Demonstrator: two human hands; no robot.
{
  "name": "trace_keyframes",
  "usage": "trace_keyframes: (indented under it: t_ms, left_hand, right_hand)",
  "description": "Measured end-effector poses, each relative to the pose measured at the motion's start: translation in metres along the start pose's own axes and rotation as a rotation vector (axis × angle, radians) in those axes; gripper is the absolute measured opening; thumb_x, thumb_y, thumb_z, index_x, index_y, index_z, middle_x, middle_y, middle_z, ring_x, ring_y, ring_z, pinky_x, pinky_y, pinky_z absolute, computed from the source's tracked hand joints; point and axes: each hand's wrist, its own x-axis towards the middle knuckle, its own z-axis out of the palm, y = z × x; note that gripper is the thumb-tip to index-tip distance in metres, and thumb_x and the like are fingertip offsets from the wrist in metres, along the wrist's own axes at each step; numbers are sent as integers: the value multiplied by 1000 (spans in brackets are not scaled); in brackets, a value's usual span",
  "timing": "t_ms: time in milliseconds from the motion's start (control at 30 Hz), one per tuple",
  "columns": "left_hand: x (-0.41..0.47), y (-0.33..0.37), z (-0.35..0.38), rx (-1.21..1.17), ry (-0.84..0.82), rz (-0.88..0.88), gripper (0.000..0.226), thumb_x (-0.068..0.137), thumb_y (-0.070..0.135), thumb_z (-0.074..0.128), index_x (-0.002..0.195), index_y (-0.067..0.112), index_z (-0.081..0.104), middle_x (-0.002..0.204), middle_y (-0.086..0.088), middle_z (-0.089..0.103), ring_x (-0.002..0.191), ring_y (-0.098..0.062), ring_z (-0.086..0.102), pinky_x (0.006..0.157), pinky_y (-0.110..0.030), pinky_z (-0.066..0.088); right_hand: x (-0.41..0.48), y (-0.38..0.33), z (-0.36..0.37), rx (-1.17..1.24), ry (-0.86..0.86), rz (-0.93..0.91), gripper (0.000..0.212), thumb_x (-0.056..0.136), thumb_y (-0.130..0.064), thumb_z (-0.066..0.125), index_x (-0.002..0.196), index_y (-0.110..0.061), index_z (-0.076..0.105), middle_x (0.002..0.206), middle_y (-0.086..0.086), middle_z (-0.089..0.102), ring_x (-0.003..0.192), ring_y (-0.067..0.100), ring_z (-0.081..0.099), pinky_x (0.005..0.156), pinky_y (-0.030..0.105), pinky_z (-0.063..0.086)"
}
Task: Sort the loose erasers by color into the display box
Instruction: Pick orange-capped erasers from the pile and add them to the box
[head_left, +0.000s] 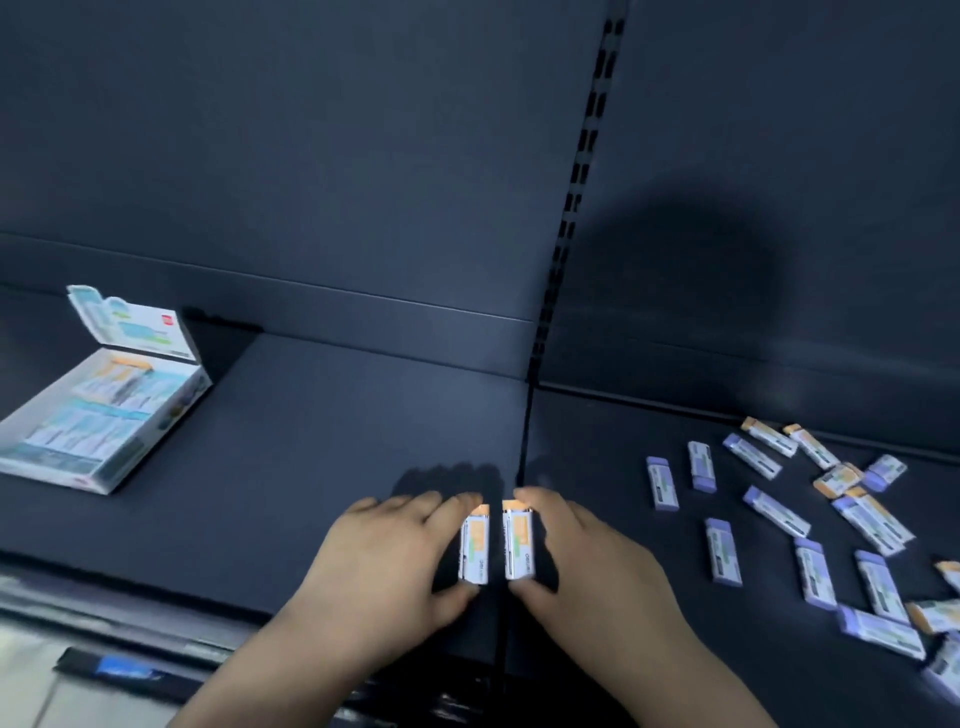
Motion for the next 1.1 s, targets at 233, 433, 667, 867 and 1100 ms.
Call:
trace_keyframes:
  t_ms: [233,433,667,867,1100]
  left_hand:
    - [-24,-69,-16,-9,17,-15,61,59,55,47,111,27,64,75,15,63,61,-7,62,54,-22,47]
    - [-51,-187,-39,19,12,-13,63,58,56,51,113,28,63,75,14,63,64,-9,63,56,-22,49]
    - [-71,-310,-71,64,-24,15,67,49,52,75,110,24,67,75,11,64,65,-13,65,57,-25,50]
    - [-74,-348,-77,39,-71,4,73,47,52,79,113,23,65,79,13,65,63,-11,64,53,-24,46]
    - [-76,-369,-81,69,-69,-69,76,41,46,86,109,19,68,70,7,61,57,-14,62,50,-24,46]
  right_hand:
    - [34,-58,23,18,-40,3,62,84,-47,58,134,-48,21,128,-25,44,110,-3,48,85,15,39]
    - [91,-154,66,26,8,40,66,82,-48,61,134,-48,21,106,-24,42,95,-4,45,79,15,37]
    - [142,-259,99,25,50,68,65,84,-48,59,133,-53,17,122,-24,46,108,-2,48,83,17,42]
    - [155,-287,106,6,56,95,65,84,-51,58,135,-49,18,122,-24,46,108,-2,49,76,17,38]
    - [170,-289,103,-4,38,91,64,83,-51,59,135,-48,21,126,-21,47,109,-1,49,79,18,41]
